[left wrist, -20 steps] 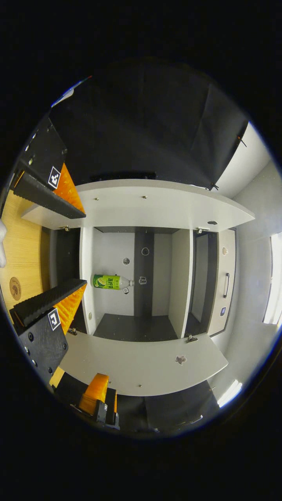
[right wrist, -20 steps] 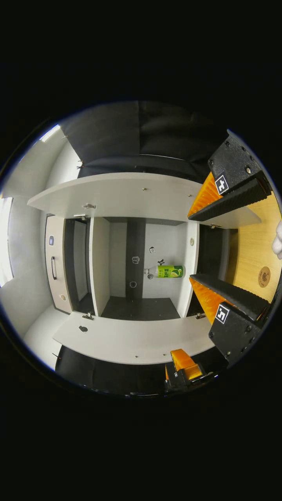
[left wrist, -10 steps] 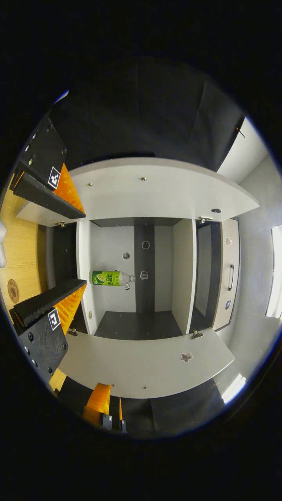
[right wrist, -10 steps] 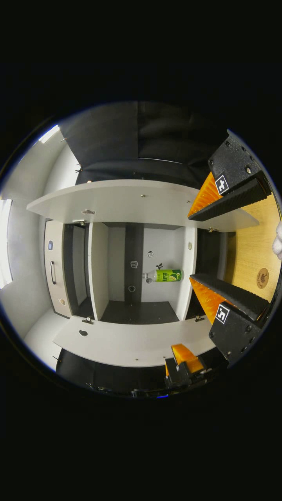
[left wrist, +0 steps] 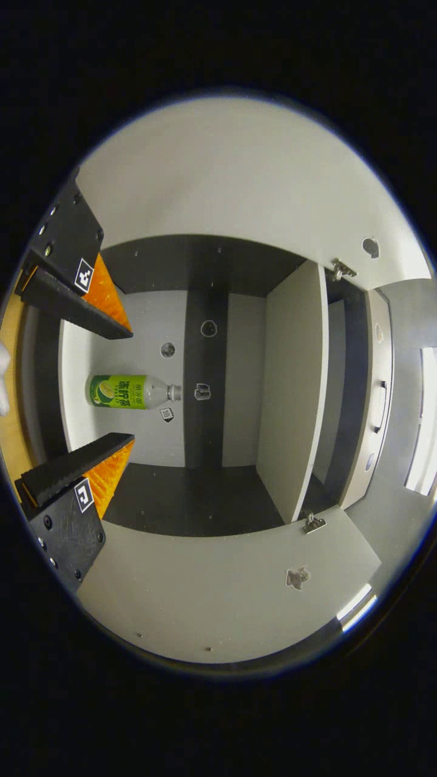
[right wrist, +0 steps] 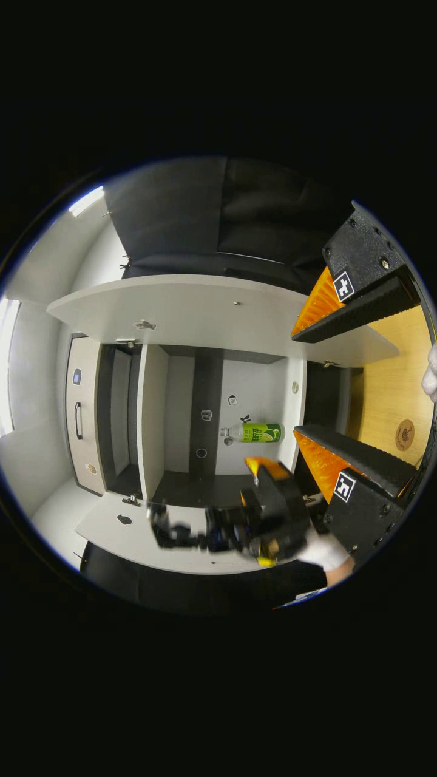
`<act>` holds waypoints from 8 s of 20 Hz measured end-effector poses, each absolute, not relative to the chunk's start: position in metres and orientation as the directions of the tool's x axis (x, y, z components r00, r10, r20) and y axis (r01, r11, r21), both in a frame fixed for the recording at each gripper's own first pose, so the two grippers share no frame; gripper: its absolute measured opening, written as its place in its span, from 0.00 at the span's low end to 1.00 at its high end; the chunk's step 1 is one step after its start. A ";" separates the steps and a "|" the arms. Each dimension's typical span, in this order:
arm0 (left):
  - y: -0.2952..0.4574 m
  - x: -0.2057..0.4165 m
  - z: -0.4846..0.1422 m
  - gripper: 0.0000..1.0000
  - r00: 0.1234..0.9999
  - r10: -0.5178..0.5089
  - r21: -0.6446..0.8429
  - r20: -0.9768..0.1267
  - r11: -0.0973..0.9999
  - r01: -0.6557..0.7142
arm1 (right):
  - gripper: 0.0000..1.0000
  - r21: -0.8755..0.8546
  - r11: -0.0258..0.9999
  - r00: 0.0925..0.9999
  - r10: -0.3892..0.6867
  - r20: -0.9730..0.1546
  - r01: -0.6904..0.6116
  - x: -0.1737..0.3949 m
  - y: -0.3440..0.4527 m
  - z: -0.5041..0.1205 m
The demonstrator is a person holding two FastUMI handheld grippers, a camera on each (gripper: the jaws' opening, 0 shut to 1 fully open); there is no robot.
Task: Grasp the bottle in the cabinet with the left hand and place it on the coaster, then close the right door with the right hand and the left door with the left hand.
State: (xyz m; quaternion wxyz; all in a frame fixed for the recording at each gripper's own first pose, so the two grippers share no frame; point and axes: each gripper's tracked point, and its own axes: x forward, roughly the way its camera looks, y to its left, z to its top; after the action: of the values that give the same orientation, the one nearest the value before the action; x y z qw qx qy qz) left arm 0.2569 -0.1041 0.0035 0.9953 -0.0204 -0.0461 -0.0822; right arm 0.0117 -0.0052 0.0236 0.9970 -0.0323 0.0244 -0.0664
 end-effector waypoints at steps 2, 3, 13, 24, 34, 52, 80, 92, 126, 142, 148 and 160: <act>-0.115 0.296 0.008 0.95 0.983 -0.145 -0.037 0.110 0.988 0.150 | 0.83 -0.069 0.988 0.988 -0.145 -0.055 0.141 0.015 -0.006 0.026; -0.120 0.316 0.008 0.94 0.983 -0.140 -0.035 0.115 0.989 0.145 | 0.83 -0.065 0.987 0.987 -0.148 -0.063 0.144 0.017 -0.007 0.025; -0.126 0.423 -0.031 0.95 0.997 -0.063 -0.015 0.033 0.998 0.063 | 0.83 -0.056 0.984 0.977 -0.177 -0.116 0.172 0.032 -0.022 0.006; -0.123 0.347 0.005 0.74 0.983 -0.167 -0.011 0.078 0.986 0.169 | 0.83 -0.050 0.986 0.984 -0.160 -0.077 0.157 0.011 -0.026 0.013; -0.135 0.174 -0.063 0.74 0.943 -0.332 0.044 0.033 0.943 0.331 | 0.83 -0.040 0.987 0.981 -0.160 -0.109 0.157 -0.021 -0.050 -0.023; -0.176 0.068 -0.309 0.74 0.854 -0.519 -0.014 -0.039 0.854 0.519 | 0.84 -0.074 0.975 0.944 -0.222 -0.244 0.210 -0.047 -0.077 -0.074; -0.032 0.020 -0.043 0.96 0.968 -0.249 -0.035 0.038 0.968 0.250 | 0.84 -0.048 0.971 0.973 -0.232 0.011 0.232 -0.039 -0.083 0.019; 0.044 -0.008 -0.045 0.95 0.995 0.049 0.028 -0.091 0.999 -0.046 | 0.83 0.001 0.952 0.952 -0.305 0.032 0.305 0.041 -0.229 0.050; 0.028 -0.028 -0.042 0.96 0.981 0.174 0.043 -0.081 0.984 -0.171 | 0.81 -0.027 0.971 0.970 0.235 -0.057 -0.237 0.105 -0.046 0.042; 0.133 0.010 -0.025 0.96 0.987 0.156 0.069 -0.029 0.986 -0.154 | 0.81 -0.012 0.994 0.989 0.108 -0.101 -0.110 0.025 -0.024 0.009; 0.182 0.042 -0.006 0.96 0.984 0.180 0.064 0.012 0.981 -0.180 | 0.81 -0.019 0.999 0.991 0.038 -0.131 -0.041 -0.012 -0.025 -0.004; 0.232 0.092 0.022 0.96 0.964 0.264 0.026 0.045 0.964 -0.265 | 0.81 -0.003 1.000 0.985 -0.024 -0.173 0.024 -0.041 -0.056 -0.011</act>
State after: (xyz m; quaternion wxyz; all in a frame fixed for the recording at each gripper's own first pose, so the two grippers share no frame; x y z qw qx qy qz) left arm 0.0916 0.2317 0.0221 0.9907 0.0159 -0.0204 0.1335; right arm -0.0406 -0.0559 -0.0105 0.9961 -0.0006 0.0870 -0.0122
